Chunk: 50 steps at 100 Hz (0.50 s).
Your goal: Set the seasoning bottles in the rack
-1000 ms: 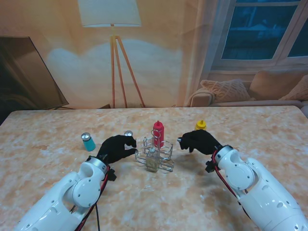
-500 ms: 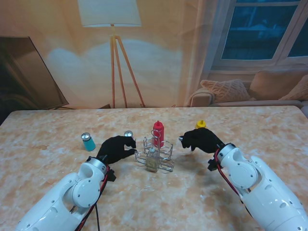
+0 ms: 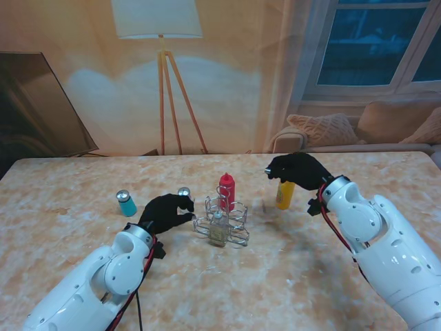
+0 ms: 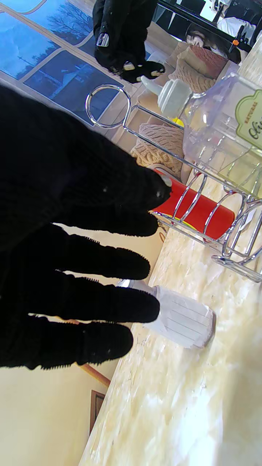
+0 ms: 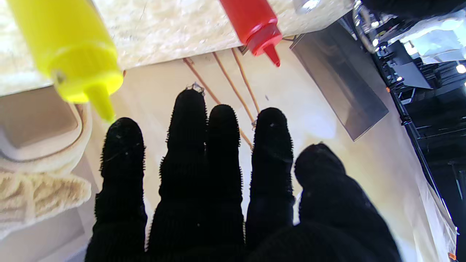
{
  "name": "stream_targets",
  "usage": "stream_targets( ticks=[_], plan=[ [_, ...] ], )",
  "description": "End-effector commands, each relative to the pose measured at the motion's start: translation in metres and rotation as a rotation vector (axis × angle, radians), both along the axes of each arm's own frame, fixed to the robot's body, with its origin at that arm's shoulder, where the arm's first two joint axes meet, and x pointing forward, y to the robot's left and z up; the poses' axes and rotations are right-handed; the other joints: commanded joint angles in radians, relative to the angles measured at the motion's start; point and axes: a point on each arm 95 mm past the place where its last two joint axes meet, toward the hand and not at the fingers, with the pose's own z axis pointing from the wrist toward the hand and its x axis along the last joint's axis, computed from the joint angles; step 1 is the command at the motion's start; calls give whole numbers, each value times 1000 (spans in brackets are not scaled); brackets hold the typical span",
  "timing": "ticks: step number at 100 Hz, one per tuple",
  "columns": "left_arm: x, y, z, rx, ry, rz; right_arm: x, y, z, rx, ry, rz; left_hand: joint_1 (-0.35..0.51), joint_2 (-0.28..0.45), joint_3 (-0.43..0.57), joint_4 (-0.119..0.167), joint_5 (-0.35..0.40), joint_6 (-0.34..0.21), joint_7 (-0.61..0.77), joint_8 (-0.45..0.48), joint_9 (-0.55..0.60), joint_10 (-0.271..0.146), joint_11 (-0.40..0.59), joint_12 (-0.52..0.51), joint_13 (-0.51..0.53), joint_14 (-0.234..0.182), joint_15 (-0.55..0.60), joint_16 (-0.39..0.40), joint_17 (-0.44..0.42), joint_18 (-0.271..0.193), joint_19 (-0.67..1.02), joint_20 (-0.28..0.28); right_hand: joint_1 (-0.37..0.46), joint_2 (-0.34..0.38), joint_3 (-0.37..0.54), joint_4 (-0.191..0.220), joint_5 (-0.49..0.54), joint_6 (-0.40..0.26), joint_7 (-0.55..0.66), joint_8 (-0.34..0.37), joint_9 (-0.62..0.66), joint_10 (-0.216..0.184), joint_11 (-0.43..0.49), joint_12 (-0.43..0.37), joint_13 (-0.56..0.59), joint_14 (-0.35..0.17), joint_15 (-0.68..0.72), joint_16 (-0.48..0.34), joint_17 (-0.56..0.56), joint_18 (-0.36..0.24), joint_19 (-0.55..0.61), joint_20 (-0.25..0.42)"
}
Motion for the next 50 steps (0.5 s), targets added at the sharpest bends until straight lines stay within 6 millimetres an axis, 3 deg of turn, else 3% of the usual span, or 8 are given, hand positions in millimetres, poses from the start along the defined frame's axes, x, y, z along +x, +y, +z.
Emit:
stream_targets(
  ticks=[1,16,22,28,36,50],
  plan=[
    [0,-1,-1,7,14,-6,4,-3,10,-12,-27,-18,24,-12,-18,20,11,-1,-1,1,10,-2,3,7,8,8,-6,7,-11,3,-7,22,17,-41,38,-29,-54,3,11,-34,-43,12,-40,-13,-37,-1,-42,-26,-26,-27,-25,-4],
    [1,-2,-2,9,18,-9,7,-11,17,-35,-72,-46,23,-21,-12,19,11,-2,1,1,10,-2,3,6,7,7,-8,6,-11,2,-10,20,-28,-115,151,-50,-147,67,-46,-102,-143,34,-114,-64,-136,7,-174,-103,-113,-64,-99,-60],
    [1,-2,-2,10,19,-9,7,-15,18,-58,-88,-54,23,-24,-9,19,10,-2,0,0,9,-3,3,6,7,7,-9,6,-12,3,-11,20,-71,-133,213,-53,-173,101,-132,-87,-192,42,-144,-88,-180,10,-224,-140,-146,-72,-115,-84],
    [1,-2,-2,11,18,-9,8,-19,18,-87,-99,-61,21,-27,-6,18,9,-1,0,0,9,-2,2,6,5,6,-10,5,-12,3,-12,19,-135,-139,283,-13,-190,143,-275,-50,-249,52,-182,-114,-238,17,-274,-178,-191,-76,-140,-112],
    [1,-3,-2,11,19,-9,9,-24,16,-135,-95,-73,21,-32,-1,18,9,-1,2,0,8,-3,2,6,4,6,-12,4,-13,3,-14,17,-192,-215,368,-13,-268,193,-400,-43,-340,71,-237,-150,-329,36,-344,-233,-263,-78,-174,-141],
    [1,-3,-2,15,20,-11,14,-33,7,-230,-72,-93,18,-39,8,16,9,-4,4,1,8,-5,3,6,5,4,-12,4,-12,3,-16,15,-285,-342,500,-36,-368,253,-512,-67,-438,111,-286,-196,-414,72,-395,-287,-320,-87,-196,-189]
  ],
)
